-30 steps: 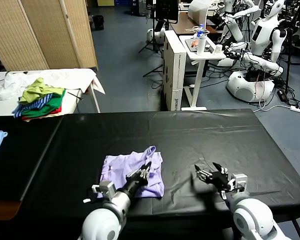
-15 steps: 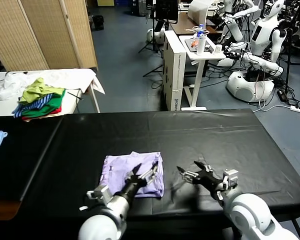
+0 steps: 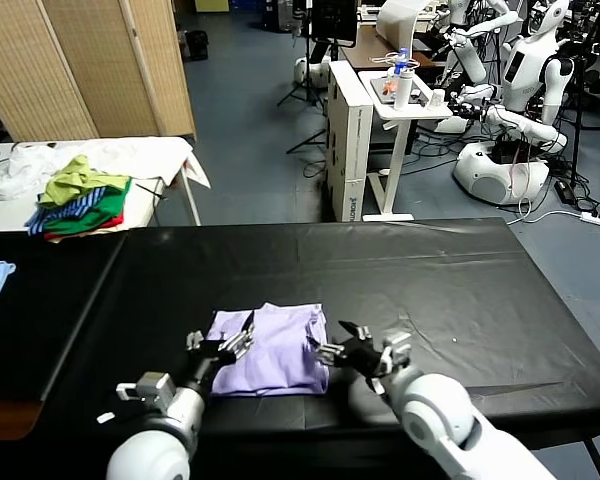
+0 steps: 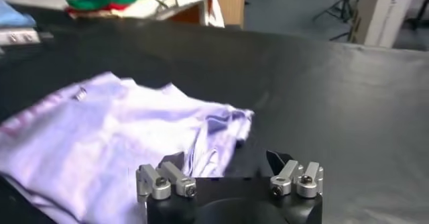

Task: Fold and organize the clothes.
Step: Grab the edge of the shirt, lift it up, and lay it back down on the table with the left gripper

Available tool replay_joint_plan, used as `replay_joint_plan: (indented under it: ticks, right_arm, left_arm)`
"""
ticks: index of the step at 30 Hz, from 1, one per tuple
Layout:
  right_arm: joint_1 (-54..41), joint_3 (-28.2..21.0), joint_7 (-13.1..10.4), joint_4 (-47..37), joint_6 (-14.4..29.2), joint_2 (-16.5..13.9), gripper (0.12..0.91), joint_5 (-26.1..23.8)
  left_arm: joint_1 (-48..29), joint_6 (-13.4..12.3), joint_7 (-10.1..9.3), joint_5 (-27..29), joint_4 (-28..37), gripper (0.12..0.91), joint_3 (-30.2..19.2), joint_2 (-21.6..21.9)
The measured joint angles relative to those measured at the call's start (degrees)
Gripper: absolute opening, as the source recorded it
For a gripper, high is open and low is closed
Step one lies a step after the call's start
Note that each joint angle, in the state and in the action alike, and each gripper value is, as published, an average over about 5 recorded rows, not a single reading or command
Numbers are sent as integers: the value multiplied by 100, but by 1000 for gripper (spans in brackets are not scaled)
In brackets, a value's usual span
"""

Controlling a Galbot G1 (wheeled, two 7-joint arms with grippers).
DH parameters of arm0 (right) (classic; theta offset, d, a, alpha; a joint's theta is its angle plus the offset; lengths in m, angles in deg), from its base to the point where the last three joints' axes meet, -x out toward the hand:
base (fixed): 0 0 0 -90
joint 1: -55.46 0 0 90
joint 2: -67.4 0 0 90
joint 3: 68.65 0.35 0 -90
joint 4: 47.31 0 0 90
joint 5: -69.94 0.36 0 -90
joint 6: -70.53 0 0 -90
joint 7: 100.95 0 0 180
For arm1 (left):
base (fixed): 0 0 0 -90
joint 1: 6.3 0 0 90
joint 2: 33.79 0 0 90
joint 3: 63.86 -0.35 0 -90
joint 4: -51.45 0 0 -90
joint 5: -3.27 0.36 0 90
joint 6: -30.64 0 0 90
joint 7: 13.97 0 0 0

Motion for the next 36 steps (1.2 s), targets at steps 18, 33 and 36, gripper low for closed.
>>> replay_joint_plan:
  ticks: [18,33,36]
  right_arm:
    - [524,559,-241,355,365,20,907,-148]
    - [1166,1392,-134,846,502,98,907,29]
    - [1187,1423,-133,865,503,112,907,20]
  left_arm:
    - [180,-340,272,327,431,907,417,-35]
    - [352,-584,319,228,817,907,610,-779]
    - [351,-585,319,179,828,907,577,-896]
